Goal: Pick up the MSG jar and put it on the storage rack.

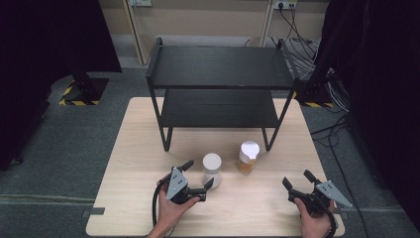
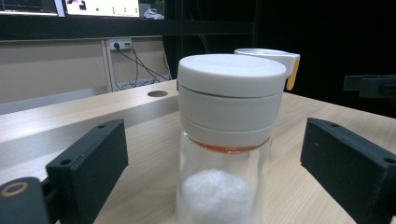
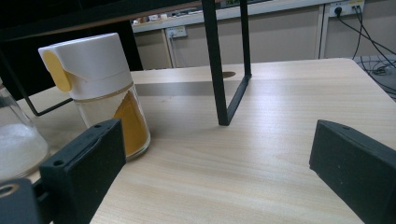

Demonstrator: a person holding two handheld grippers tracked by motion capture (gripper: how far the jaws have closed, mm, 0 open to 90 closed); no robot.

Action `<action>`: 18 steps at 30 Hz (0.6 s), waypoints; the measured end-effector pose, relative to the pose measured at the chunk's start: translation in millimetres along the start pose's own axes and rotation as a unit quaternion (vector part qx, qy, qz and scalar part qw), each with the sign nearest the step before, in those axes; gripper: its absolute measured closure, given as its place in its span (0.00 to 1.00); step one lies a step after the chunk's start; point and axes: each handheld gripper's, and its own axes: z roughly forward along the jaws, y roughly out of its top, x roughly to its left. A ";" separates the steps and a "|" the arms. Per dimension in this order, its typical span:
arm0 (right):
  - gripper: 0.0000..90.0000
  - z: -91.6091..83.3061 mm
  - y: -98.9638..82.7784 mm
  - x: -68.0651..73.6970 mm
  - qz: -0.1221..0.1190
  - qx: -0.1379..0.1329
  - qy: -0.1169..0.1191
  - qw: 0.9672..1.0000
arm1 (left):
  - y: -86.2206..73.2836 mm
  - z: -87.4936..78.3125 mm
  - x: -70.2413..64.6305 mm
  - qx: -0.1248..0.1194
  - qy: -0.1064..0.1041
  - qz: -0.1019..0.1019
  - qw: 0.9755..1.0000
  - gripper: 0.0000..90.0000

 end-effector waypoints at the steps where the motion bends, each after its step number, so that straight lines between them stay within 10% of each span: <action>1: 0.04 0.0 0.0 0.0 0.000 0.000 0.000 1.000 | 0.5 0.9 0.0 0.001 -0.001 0.002 1.000 0.08; 18: 0.04 0.0 0.2 -0.8 0.001 0.000 0.001 1.000 | 8.8 20.2 -8.0 0.006 0.000 0.014 1.000 0.22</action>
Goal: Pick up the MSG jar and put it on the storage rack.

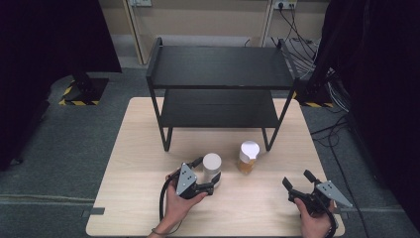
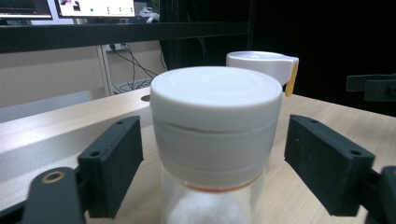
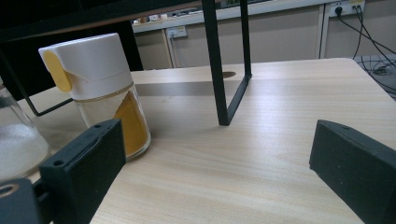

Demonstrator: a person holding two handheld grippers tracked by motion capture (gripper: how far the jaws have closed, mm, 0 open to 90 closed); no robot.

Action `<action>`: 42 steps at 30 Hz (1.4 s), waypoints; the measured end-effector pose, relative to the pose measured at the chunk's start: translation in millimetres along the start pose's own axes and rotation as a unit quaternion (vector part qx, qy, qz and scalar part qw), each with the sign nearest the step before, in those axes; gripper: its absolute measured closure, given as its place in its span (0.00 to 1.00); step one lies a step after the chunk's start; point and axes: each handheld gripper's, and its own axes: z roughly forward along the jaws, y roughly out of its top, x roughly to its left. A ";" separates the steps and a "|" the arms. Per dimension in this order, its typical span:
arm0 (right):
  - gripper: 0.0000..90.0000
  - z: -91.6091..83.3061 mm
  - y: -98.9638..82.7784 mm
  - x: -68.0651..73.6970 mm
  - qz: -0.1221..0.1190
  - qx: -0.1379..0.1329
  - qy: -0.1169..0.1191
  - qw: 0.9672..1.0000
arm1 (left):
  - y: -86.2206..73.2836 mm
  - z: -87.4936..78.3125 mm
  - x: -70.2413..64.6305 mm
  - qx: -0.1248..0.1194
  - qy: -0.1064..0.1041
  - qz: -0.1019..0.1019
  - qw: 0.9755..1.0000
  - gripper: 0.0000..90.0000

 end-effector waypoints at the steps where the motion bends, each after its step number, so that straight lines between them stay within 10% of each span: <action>1: 0.04 0.0 0.0 -0.1 0.000 0.000 0.000 1.000 | 0.3 1.0 -1.2 -0.001 0.002 0.000 1.000 0.24; 42: 0.05 0.7 0.9 -0.5 0.003 0.002 -0.001 1.000 | 12.8 -4.8 -13.3 -0.031 0.051 0.001 0.998 0.37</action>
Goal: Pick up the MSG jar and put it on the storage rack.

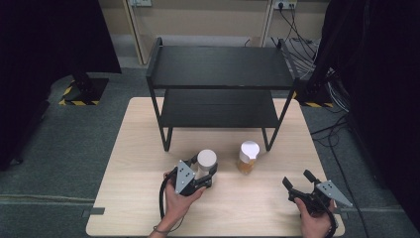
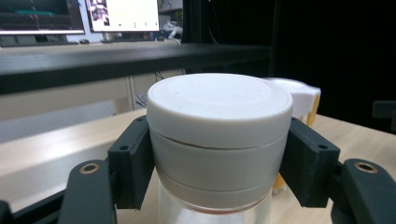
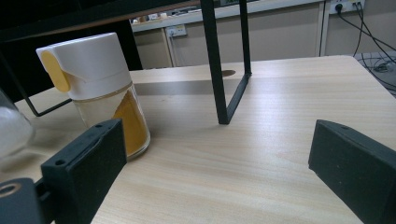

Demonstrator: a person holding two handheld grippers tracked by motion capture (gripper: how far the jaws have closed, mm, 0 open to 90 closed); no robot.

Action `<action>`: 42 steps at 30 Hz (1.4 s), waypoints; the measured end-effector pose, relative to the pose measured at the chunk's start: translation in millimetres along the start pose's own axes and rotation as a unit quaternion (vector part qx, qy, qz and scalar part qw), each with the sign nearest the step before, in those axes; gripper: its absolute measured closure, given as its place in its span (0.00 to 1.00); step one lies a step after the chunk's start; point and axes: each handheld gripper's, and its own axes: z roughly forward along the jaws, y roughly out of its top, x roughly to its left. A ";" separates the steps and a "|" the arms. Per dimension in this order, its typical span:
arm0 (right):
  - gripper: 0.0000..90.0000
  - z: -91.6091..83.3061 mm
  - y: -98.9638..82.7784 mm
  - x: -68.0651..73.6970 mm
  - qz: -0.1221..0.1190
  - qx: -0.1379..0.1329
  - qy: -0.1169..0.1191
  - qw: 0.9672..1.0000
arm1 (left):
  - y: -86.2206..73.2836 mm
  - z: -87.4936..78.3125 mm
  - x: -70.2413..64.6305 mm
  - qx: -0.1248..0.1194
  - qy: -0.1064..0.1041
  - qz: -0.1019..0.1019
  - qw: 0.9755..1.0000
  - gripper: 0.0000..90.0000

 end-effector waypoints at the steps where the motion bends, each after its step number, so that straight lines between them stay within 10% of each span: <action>1: 0.05 0.1 0.2 0.1 0.000 0.000 0.000 1.000 | 2.0 -1.1 0.4 -0.002 0.002 0.002 1.000 0.37; 42: 0.06 0.4 0.8 1.2 0.003 0.002 -0.004 1.000 | 70.7 -7.2 19.5 -0.061 0.069 0.011 0.996 0.37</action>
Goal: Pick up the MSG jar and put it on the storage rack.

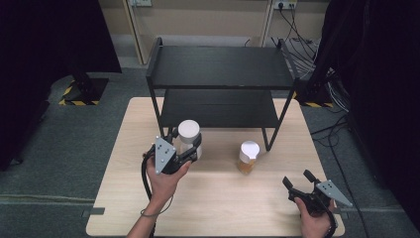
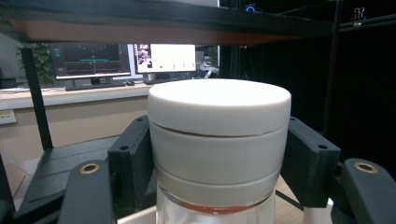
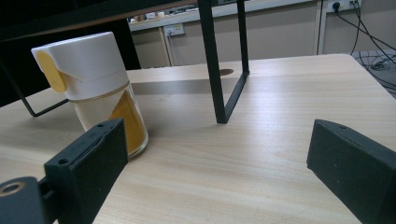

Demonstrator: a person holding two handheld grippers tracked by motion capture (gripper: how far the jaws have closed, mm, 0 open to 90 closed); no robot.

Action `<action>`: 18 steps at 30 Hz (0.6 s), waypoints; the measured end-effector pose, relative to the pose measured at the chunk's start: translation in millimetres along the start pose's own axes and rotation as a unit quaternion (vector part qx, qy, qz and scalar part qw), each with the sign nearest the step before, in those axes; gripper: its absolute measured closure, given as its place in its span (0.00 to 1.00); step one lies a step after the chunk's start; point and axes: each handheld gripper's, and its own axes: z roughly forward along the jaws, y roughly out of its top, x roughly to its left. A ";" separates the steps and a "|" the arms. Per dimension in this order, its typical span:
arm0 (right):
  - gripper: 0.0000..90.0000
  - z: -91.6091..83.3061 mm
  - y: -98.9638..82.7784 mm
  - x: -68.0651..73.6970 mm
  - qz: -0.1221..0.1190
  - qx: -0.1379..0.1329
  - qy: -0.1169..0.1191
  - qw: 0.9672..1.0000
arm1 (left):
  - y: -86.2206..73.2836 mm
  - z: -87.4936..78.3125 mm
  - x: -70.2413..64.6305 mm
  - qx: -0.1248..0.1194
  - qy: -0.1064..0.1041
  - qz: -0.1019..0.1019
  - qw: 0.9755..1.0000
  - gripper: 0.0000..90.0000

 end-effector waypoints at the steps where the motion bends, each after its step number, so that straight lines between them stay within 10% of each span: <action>1: 0.06 -0.1 -0.2 -0.1 0.001 -0.001 0.000 1.000 | 2.1 0.3 0.7 0.000 0.001 0.000 1.000 0.37; 18: 0.06 0.1 0.0 -0.4 0.001 0.000 0.000 1.000 | 33.9 7.5 11.6 -0.011 0.026 0.000 1.000 0.37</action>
